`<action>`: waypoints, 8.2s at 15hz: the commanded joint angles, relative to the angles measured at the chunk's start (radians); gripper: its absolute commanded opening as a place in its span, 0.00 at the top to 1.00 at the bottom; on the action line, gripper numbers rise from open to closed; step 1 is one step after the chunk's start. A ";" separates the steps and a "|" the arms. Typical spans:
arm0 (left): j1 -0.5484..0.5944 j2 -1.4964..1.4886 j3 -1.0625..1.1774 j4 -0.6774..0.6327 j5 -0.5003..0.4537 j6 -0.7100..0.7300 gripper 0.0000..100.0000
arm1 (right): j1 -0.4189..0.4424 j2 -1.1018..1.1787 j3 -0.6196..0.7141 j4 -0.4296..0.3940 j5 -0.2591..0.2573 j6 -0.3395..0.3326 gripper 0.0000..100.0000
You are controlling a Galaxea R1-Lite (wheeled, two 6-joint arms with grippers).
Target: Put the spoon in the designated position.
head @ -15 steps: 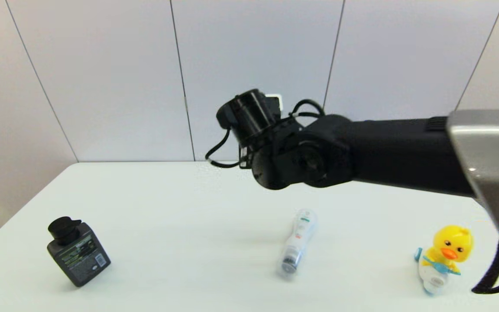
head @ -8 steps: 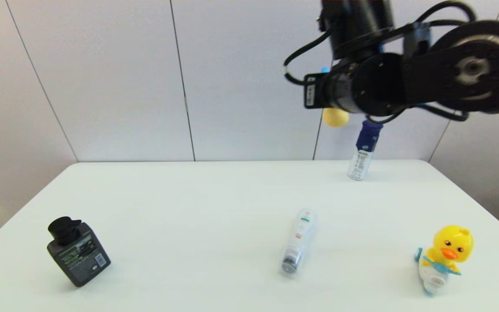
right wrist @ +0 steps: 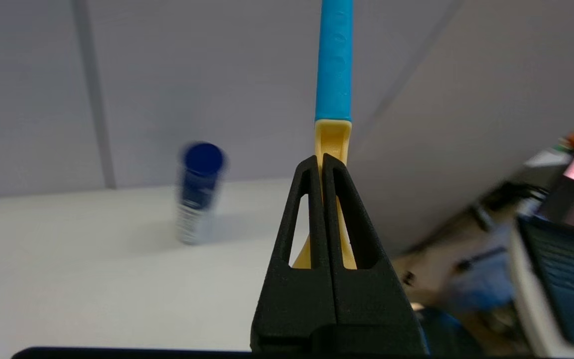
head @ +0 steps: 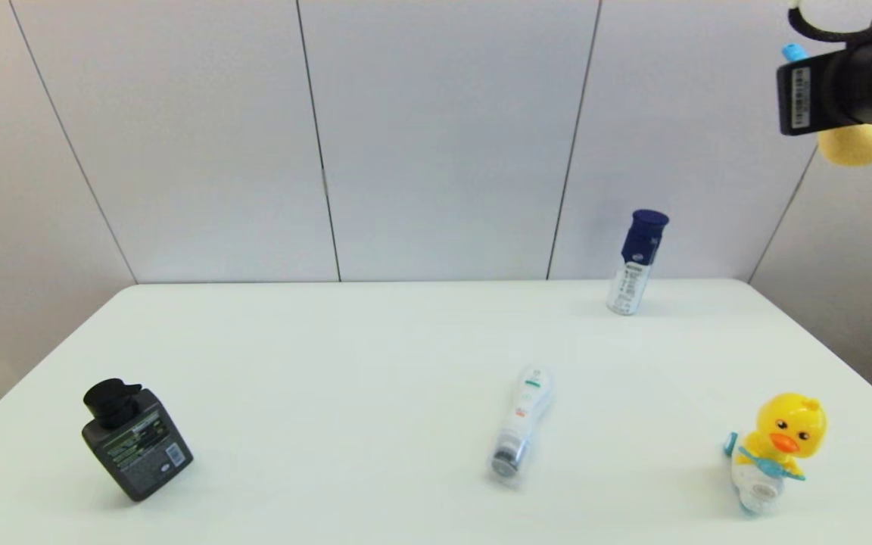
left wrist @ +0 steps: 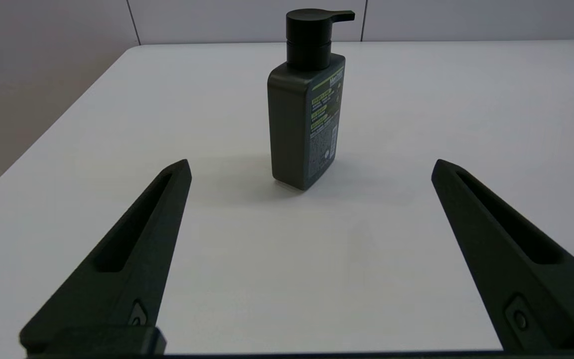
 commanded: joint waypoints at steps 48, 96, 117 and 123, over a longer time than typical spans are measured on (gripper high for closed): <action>0.000 0.001 0.000 0.002 0.000 0.000 0.00 | -0.608 0.605 0.250 -0.385 1.117 -0.274 1.00; 0.000 0.001 0.000 -0.001 0.000 0.000 0.00 | -0.350 -1.228 1.428 -0.255 0.989 -0.129 0.00; 0.000 0.001 0.000 0.002 0.001 0.000 0.00 | -0.367 -1.580 1.666 -0.355 0.797 0.130 0.00; 0.000 0.001 0.000 0.002 0.000 0.000 0.00 | -0.367 -1.580 1.666 -0.355 0.770 0.162 0.00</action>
